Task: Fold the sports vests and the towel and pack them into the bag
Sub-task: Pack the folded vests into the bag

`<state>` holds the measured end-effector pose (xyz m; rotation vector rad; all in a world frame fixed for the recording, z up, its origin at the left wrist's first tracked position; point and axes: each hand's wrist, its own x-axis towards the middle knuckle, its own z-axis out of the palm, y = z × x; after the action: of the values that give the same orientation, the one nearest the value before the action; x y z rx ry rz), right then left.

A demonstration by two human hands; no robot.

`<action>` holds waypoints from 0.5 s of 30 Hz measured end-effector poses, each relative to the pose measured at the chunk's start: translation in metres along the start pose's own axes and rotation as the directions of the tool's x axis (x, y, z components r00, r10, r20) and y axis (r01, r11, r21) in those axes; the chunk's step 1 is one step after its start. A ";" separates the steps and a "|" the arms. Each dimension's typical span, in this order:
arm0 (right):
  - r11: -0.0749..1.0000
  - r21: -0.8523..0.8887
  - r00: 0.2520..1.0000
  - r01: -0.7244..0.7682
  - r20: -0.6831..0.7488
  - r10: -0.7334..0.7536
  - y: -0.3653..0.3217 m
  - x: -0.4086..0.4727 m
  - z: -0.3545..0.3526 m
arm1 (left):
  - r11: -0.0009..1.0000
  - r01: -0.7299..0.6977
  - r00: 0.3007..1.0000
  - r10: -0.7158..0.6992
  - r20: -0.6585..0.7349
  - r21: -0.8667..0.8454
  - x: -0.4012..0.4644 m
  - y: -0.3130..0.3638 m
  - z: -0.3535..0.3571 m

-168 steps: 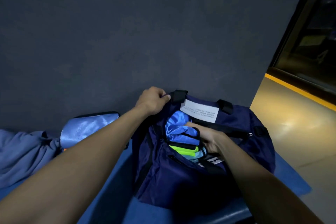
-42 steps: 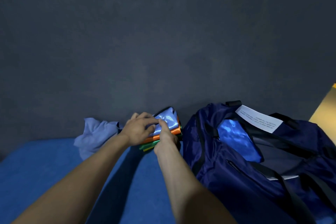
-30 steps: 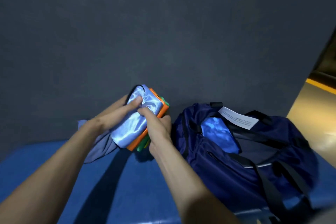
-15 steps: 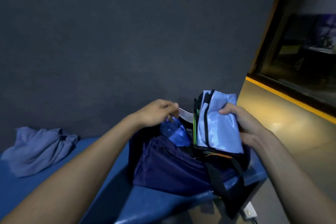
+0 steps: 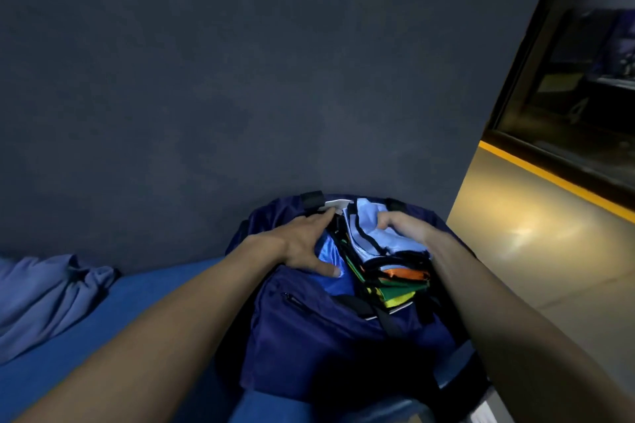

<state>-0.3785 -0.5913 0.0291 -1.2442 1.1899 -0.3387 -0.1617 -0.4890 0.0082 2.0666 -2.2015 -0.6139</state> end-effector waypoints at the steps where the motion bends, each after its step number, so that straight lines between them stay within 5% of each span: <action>1: 0.999 -0.047 0.997 -0.003 -0.076 -0.001 0.005 0.007 0.000 | 1.000 0.000 1.000 0.000 0.022 0.001 0.000 -0.002 0.001; 6: 0.932 -0.358 0.971 -0.060 -0.237 -0.029 0.015 0.020 -0.003 | 0.999 -0.037 0.997 0.036 0.069 0.016 -0.003 -0.006 0.003; 10: 0.973 -0.229 0.977 0.027 -0.201 -0.075 0.021 0.026 0.003 | 0.997 -0.074 0.996 0.073 0.041 0.011 -0.003 -0.009 0.005; 15: 0.916 -0.402 0.963 -0.004 -0.247 -0.104 0.031 0.022 0.007 | 0.998 -0.061 0.997 0.061 0.045 0.012 -0.007 -0.006 0.005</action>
<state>-0.3756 -0.5933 -0.0096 -1.6245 1.5099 -0.3149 -0.1568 -0.4812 0.0030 2.0029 -2.2896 -0.6471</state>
